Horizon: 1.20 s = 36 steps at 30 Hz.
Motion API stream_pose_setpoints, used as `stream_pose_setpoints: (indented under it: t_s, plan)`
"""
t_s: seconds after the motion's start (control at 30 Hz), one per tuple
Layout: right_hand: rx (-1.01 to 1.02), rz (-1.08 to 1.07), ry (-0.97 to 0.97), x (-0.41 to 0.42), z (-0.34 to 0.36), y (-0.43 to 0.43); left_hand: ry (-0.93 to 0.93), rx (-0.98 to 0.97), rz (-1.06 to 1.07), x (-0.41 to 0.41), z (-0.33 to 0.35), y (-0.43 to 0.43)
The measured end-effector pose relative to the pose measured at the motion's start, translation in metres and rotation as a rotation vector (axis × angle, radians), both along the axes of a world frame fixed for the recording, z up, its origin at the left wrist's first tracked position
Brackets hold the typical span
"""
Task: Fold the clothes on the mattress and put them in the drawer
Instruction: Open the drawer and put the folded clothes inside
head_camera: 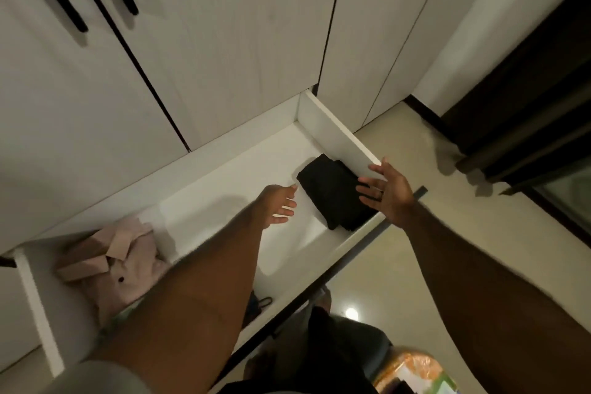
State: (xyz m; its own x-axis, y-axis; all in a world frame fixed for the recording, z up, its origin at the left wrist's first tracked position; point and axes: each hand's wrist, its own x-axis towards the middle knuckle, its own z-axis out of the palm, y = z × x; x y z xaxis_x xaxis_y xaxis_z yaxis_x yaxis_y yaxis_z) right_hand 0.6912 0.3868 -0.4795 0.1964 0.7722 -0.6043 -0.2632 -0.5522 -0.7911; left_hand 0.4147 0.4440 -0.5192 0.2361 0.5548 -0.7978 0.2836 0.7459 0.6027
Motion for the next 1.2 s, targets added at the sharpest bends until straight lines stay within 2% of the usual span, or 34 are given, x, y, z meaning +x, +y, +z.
stream_pose_setpoints:
  t_s: [0.23,0.37,0.5,0.77,1.2]
  plan:
    - [0.138,-0.208,0.044,-0.002,0.072,-0.104,-0.029,0.196,-0.081,0.004,0.080,-0.031]
    - [0.153,-0.271,0.056,0.008,0.080,-0.166,-0.066,0.253,-0.188,0.047,0.103,-0.060]
    - [0.144,-0.360,0.046,0.025,0.077,-0.221,-0.111,0.230,-0.335,0.089,0.106,-0.099]
    - [0.124,-0.562,0.051,0.058,0.060,-0.305,-0.173,0.211,-0.582,0.159,0.092,-0.169]
    - [-0.038,-0.815,0.170,0.021,-0.026,-0.444,-0.012,0.039,-0.881,0.170,-0.002,-0.287]
